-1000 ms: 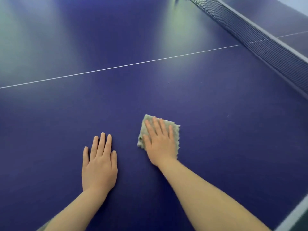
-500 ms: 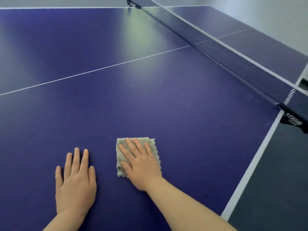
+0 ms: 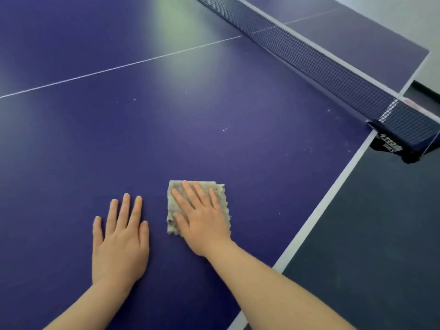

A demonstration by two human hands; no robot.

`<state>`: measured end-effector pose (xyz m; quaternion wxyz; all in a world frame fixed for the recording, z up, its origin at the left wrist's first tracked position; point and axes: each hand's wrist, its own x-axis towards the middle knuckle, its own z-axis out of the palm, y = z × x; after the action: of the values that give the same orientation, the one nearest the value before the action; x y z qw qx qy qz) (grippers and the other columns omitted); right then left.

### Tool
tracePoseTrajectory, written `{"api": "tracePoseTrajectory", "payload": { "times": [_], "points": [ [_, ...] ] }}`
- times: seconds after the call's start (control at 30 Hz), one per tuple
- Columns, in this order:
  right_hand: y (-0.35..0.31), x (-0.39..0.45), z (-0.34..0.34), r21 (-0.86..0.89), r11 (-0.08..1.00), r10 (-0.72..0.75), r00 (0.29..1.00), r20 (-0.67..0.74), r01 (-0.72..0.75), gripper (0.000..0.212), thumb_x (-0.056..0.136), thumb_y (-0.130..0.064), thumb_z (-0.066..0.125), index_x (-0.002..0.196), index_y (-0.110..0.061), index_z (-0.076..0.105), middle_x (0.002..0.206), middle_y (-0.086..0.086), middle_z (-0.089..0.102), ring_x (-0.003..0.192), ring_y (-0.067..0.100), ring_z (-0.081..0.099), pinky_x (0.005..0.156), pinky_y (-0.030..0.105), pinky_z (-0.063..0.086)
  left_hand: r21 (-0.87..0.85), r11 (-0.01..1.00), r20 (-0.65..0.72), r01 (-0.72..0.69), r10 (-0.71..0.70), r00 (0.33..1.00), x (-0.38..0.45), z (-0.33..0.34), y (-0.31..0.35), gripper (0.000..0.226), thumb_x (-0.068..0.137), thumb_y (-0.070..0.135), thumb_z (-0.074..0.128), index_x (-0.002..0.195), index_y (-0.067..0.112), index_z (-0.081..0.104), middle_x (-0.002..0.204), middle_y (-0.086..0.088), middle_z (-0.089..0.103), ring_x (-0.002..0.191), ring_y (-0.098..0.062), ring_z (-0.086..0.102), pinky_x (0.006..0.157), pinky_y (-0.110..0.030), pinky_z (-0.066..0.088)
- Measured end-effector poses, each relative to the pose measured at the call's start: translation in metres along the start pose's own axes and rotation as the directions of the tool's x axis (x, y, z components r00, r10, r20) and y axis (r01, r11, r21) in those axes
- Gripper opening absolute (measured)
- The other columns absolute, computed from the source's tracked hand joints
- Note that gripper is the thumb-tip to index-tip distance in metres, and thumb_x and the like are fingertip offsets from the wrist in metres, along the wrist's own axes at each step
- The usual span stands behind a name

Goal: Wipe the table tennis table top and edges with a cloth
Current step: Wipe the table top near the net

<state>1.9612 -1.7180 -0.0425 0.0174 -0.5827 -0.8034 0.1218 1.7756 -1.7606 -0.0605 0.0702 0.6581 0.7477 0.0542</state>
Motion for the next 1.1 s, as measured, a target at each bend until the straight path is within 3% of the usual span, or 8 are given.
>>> {"api": "tracePoseTrajectory", "payload": {
  "times": [0.17, 0.3, 0.47, 0.57, 0.67, 0.8, 0.93, 1.1],
  "points": [
    [0.077, -0.049, -0.004, -0.014, 0.845, 0.529, 0.841, -0.115, -0.534, 0.065, 0.092, -0.052, -0.017, 0.155, -0.033, -0.015, 0.166, -0.005, -0.011, 0.152, 0.017, -0.014, 0.124, 0.045, -0.003, -0.03, 0.995, 0.03, 0.095, -0.094, 0.995, -0.008, -0.006, 0.018, 0.06, 0.098, 0.038, 0.016, 0.156, 0.023, 0.012, 0.163, 0.001, 0.012, 0.151, -0.019, 0.003, 0.12, -0.045, 0.004],
    [0.039, -0.078, 0.008, 0.027, 0.948, 0.317, 0.937, -0.144, -0.317, 0.058, 0.105, -0.047, 0.008, 0.158, -0.028, 0.021, 0.164, 0.0, 0.022, 0.151, 0.022, 0.018, 0.116, 0.046, 0.013, -0.075, 0.994, 0.048, 0.074, -0.071, 0.996, -0.008, -0.001, 0.072, 0.06, 0.098, 0.038, 0.015, 0.156, 0.023, 0.009, 0.163, -0.001, 0.009, 0.151, -0.02, 0.001, 0.119, -0.046, 0.004],
    [0.097, -0.051, -0.01, -0.059, 0.98, 0.183, 0.977, -0.112, -0.19, 0.06, 0.1, -0.051, 0.011, 0.158, -0.034, 0.012, 0.165, -0.005, 0.011, 0.153, 0.018, 0.011, 0.12, 0.043, 0.0, -0.092, 0.995, 0.083, 0.03, -0.022, 0.996, 0.003, 0.009, 0.121, 0.057, 0.1, 0.038, 0.012, 0.153, 0.027, -0.007, 0.163, 0.002, -0.007, 0.15, -0.018, -0.011, 0.12, -0.045, -0.003],
    [0.15, -0.064, -0.017, 0.007, 0.82, 0.571, 0.815, -0.097, -0.573, 0.067, 0.088, -0.054, -0.014, 0.153, -0.036, -0.015, 0.166, -0.007, -0.01, 0.152, 0.015, -0.012, 0.123, 0.043, -0.007, -0.086, 0.996, 0.08, -0.01, 0.017, 0.997, 0.01, 0.012, 0.137, 0.057, 0.1, 0.039, 0.006, 0.152, 0.028, -0.013, 0.162, 0.003, -0.012, 0.149, -0.018, -0.016, 0.12, -0.046, -0.006],
    [0.135, -0.089, -0.007, 0.051, 0.721, 0.686, 0.701, -0.196, -0.691, 0.064, 0.097, -0.052, -0.006, 0.157, -0.031, -0.001, 0.166, -0.001, 0.005, 0.153, 0.02, 0.001, 0.123, 0.049, 0.007, -0.083, 0.996, 0.073, -0.038, 0.044, 0.996, 0.014, 0.013, 0.143, 0.061, 0.096, 0.04, 0.001, 0.154, 0.027, -0.007, 0.163, 0.003, -0.007, 0.15, -0.018, -0.014, 0.12, -0.048, -0.005],
    [0.078, -0.088, 0.003, 0.026, 0.916, 0.4, 0.902, -0.161, -0.401, 0.059, 0.104, -0.046, 0.009, 0.156, -0.027, 0.027, 0.161, 0.001, 0.029, 0.15, 0.023, 0.023, 0.115, 0.048, 0.017, -0.087, 0.996, 0.086, -0.033, 0.041, 0.995, 0.014, 0.013, 0.143, 0.06, 0.098, 0.04, 0.005, 0.155, 0.028, -0.006, 0.163, 0.004, -0.007, 0.15, -0.018, -0.013, 0.12, -0.048, -0.004],
    [0.118, -0.057, -0.014, -0.022, 0.963, 0.265, 0.958, -0.113, -0.269, 0.058, 0.102, -0.05, 0.003, 0.158, -0.036, 0.006, 0.166, -0.007, 0.005, 0.153, 0.017, 0.003, 0.12, 0.043, 0.002, -0.083, 0.996, 0.085, -0.038, 0.045, 0.995, 0.015, 0.011, 0.145, 0.063, 0.092, 0.042, -0.004, 0.154, 0.029, -0.008, 0.163, 0.004, -0.007, 0.15, -0.017, -0.014, 0.12, -0.048, -0.005],
    [0.163, -0.078, -0.018, 0.06, 0.689, 0.722, 0.675, -0.151, -0.723, 0.067, 0.091, -0.054, -0.014, 0.155, -0.033, -0.011, 0.166, -0.004, -0.007, 0.152, 0.016, -0.011, 0.123, 0.044, -0.005, -0.085, 0.996, 0.08, -0.04, 0.047, 0.996, 0.015, 0.012, 0.144, 0.062, 0.093, 0.042, 0.0, 0.154, 0.028, -0.005, 0.163, 0.003, -0.004, 0.15, -0.019, -0.01, 0.119, -0.048, -0.004]
  ]
}}
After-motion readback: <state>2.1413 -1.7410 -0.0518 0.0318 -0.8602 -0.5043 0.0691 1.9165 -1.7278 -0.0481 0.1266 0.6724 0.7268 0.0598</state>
